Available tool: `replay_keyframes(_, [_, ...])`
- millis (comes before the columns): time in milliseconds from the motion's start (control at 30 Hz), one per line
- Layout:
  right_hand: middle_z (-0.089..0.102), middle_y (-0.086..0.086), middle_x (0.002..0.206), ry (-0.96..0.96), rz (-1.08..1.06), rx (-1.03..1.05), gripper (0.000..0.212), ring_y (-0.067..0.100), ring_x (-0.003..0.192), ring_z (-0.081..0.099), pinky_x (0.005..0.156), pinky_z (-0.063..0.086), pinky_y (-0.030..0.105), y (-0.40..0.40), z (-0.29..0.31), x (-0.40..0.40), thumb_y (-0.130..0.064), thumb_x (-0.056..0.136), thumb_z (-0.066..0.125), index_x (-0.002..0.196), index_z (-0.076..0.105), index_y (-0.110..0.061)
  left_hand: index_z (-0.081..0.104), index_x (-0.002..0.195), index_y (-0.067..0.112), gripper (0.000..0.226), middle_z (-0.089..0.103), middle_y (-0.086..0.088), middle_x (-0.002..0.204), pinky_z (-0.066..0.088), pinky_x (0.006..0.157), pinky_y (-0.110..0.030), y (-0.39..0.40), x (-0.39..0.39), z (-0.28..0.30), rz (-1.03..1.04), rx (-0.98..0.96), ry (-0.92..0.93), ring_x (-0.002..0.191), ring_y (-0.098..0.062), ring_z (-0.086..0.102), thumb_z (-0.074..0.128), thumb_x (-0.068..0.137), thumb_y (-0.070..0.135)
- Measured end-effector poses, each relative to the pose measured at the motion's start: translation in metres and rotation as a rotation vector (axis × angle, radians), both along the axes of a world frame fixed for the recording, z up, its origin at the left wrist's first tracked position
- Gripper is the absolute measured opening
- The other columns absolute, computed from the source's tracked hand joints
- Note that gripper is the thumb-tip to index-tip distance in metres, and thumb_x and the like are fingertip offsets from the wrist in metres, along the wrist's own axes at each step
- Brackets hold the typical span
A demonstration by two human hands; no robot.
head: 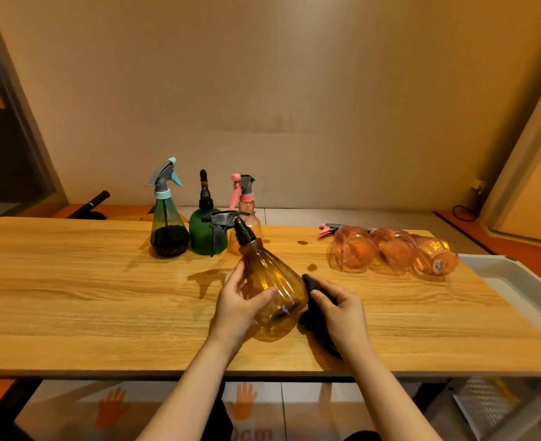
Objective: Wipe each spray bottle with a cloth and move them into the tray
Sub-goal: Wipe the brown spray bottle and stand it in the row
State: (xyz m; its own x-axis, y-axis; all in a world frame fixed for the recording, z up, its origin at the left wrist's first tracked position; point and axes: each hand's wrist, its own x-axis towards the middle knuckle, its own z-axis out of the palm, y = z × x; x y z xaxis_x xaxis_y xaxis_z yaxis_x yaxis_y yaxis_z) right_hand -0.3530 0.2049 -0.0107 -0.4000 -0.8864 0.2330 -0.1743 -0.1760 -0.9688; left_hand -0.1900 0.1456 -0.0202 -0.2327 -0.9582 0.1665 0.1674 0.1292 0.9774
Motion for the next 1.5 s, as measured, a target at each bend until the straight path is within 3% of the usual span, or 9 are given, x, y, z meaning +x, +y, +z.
replay_keyframes(167, [0.066, -0.013, 0.099, 0.049, 0.000, -0.021, 0.035, -0.012, 0.093, 0.058, 0.085, 0.048, 0.012, -0.001, -0.007, 0.005, 0.004, 0.085, 0.059, 0.103, 0.064, -0.026, 0.027, 0.134, 0.047, 0.098, 0.050, 0.010, 0.132, 0.053, 0.092, -0.032, -0.005, 0.001, -0.003, -0.148, 0.027, -0.044, 0.118, -0.008, 0.055, 0.082, 0.053, 0.038])
replay_keyframes(333, [0.066, -0.012, 0.101, 0.100, -0.021, -0.158, 0.039, -0.005, 0.098, 0.060, 0.087, 0.047, 0.012, -0.005, 0.005, -0.001, 0.005, 0.084, 0.061, 0.101, 0.065, -0.031, 0.026, 0.146, 0.035, 0.112, 0.051, 0.012, 0.131, 0.051, 0.095, -0.031, -0.009, 0.003, -0.003, -0.139, 0.050, -0.039, 0.117, -0.005, 0.055, 0.079, 0.048, 0.046])
replay_keyframes(500, [0.062, 0.005, 0.118, 0.625, -0.045, -0.548, 0.037, 0.021, 0.104, 0.063, 0.089, 0.051, 0.031, -0.023, 0.034, -0.003, -0.011, 0.083, 0.060, 0.120, 0.058, -0.010, 0.028, 0.133, 0.040, 0.085, 0.047, 0.025, 0.123, 0.047, 0.079, -0.009, -0.014, 0.001, 0.004, -0.275, -0.040, -0.123, 0.102, 0.020, 0.054, 0.075, 0.063, 0.033])
replay_keyframes(633, [0.060, 0.011, 0.124, 0.989, 0.029, -0.563, 0.035, 0.025, 0.116, 0.056, 0.095, 0.049, 0.039, -0.044, 0.040, 0.000, -0.002, 0.082, 0.060, 0.117, 0.063, -0.006, 0.032, 0.126, 0.046, 0.076, 0.043, 0.024, 0.127, 0.045, 0.080, -0.006, -0.014, 0.001, 0.011, -0.317, -0.061, -0.129, 0.105, 0.023, 0.050, 0.074, 0.063, 0.037])
replay_keyframes(867, [0.062, 0.014, 0.118, 0.954, -0.113, -0.563, 0.039, 0.027, 0.108, 0.061, 0.087, 0.052, 0.040, -0.042, 0.028, -0.009, 0.004, 0.078, 0.059, 0.115, 0.063, -0.003, 0.033, 0.125, 0.046, 0.077, 0.047, 0.019, 0.128, 0.047, 0.080, -0.010, -0.014, 0.003, 0.005, -0.308, -0.049, -0.113, 0.107, 0.016, 0.054, 0.071, 0.057, 0.043])
replay_keyframes(1033, [0.061, 0.016, 0.118, 0.992, -0.213, -0.695, 0.032, 0.024, 0.108, 0.060, 0.094, 0.047, 0.029, -0.044, 0.061, -0.005, 0.008, 0.082, 0.059, 0.113, 0.063, 0.002, 0.034, 0.126, 0.055, 0.079, 0.040, 0.015, 0.143, 0.042, 0.105, -0.026, -0.018, 0.004, -0.001, -0.314, -0.062, -0.203, 0.129, 0.000, 0.044, 0.074, 0.058, 0.048])
replay_keyframes(1200, [0.051, 0.012, 0.134, 1.171, 0.021, -0.631, 0.037, 0.025, 0.129, 0.041, 0.107, 0.034, 0.041, -0.061, 0.060, 0.001, -0.015, 0.090, 0.052, 0.126, 0.055, -0.007, 0.039, 0.123, 0.042, 0.066, 0.053, 0.016, 0.122, 0.047, 0.079, -0.008, -0.015, 0.001, 0.004, -0.317, -0.061, -0.167, 0.101, 0.016, 0.057, 0.073, 0.068, 0.026])
replay_keyframes(1267, [0.044, 0.009, 0.139, 1.155, 0.077, -0.608, 0.038, 0.024, 0.134, 0.034, 0.108, 0.032, 0.045, -0.060, 0.051, -0.005, -0.015, 0.091, 0.047, 0.130, 0.049, -0.011, 0.035, 0.136, 0.035, 0.083, 0.050, 0.013, 0.129, 0.047, 0.080, -0.009, -0.015, 0.002, 0.004, -0.315, -0.062, -0.159, 0.104, 0.017, 0.055, 0.076, 0.064, 0.034])
replay_keyframes(1500, [0.052, 0.014, 0.130, 1.214, -0.041, -0.644, 0.065, 0.027, 0.125, 0.045, 0.106, 0.034, 0.033, -0.048, 0.047, -0.028, 0.029, 0.067, 0.057, 0.124, 0.053, -0.003, 0.033, 0.126, 0.051, 0.074, 0.043, 0.021, 0.131, 0.048, 0.082, -0.013, -0.017, 0.002, 0.004, -0.354, -0.072, -0.175, 0.109, 0.016, 0.052, 0.075, 0.067, 0.031])
